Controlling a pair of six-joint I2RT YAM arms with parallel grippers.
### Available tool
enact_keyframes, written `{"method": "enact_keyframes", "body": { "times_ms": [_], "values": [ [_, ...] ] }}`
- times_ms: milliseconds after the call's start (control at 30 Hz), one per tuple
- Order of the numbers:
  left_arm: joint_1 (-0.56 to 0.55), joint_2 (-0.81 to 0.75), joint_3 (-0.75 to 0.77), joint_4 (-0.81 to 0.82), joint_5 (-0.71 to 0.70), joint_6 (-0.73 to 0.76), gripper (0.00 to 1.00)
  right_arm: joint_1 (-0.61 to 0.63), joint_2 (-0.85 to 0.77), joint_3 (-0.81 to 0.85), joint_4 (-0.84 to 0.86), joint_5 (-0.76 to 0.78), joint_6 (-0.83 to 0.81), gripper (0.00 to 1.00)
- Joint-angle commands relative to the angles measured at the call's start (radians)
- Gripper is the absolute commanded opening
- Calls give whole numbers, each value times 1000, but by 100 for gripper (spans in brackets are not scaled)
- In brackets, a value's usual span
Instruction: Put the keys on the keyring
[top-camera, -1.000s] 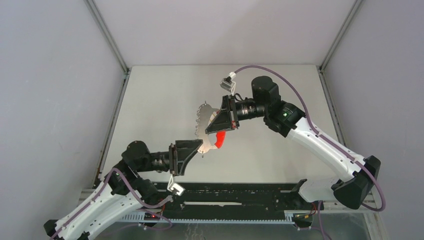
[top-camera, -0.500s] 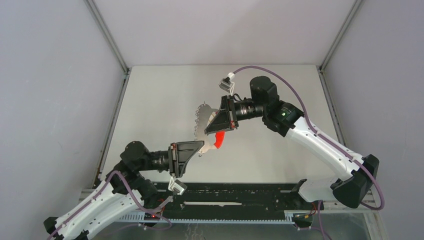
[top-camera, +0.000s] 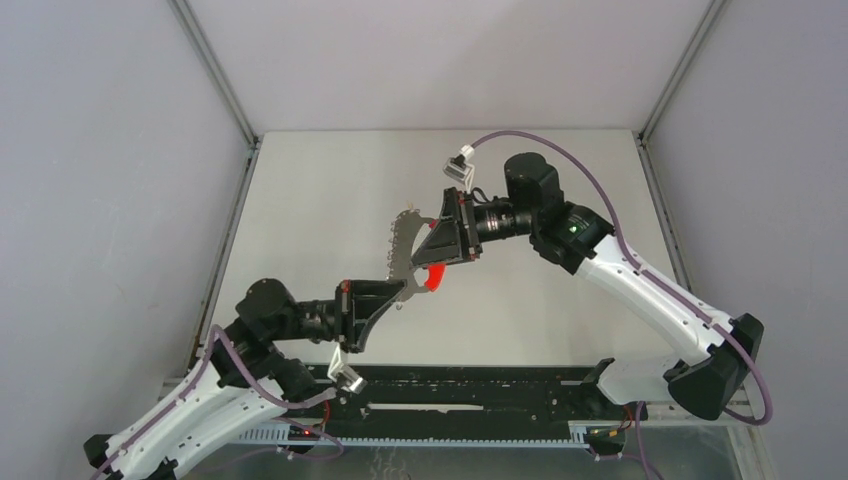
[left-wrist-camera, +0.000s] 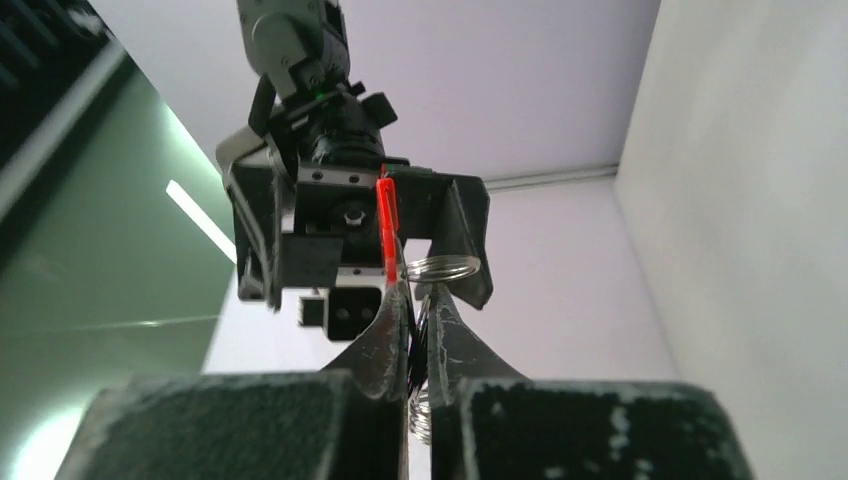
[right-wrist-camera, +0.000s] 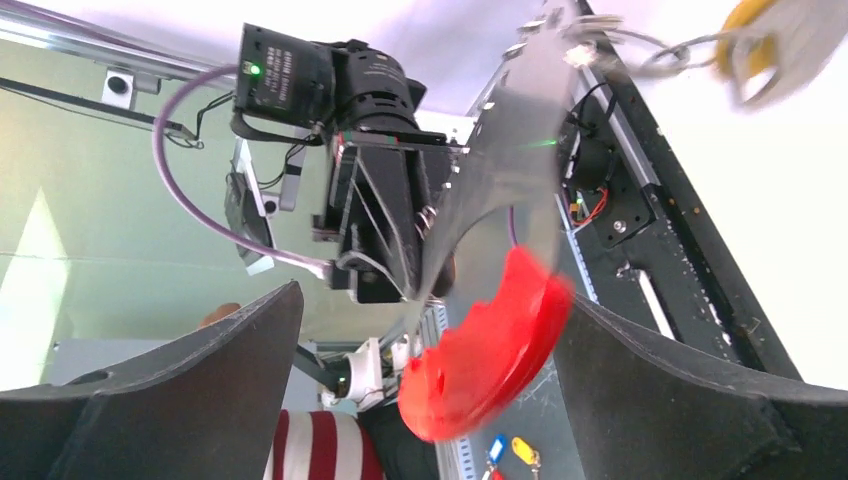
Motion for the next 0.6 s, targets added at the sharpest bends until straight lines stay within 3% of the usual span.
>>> {"method": "enact_keyframes", "body": {
  "times_ms": [0,167,233,300,400,500,567],
  "values": [
    [-5,4,157,-24,-17,-366,0,-39,-81,9,-34,-22,-91,100],
    [-6,66,272,-41,-93,-769,0,-65,-142,63,-234,12,-308,100],
    [-6,90,309,-44,-115,-914,0,-48,-162,170,-419,171,-490,100],
    [-6,112,347,-63,-123,-1050,0,-33,-192,233,-499,325,-615,100],
    [-5,146,395,-110,-98,-1199,0,-41,-293,200,-385,341,-667,100],
    [-6,168,426,-142,-58,-1315,0,-57,-457,2,-62,348,-611,100],
    [-5,182,446,-158,-38,-1387,0,-57,-490,-46,12,288,-614,100]
  ]
}}
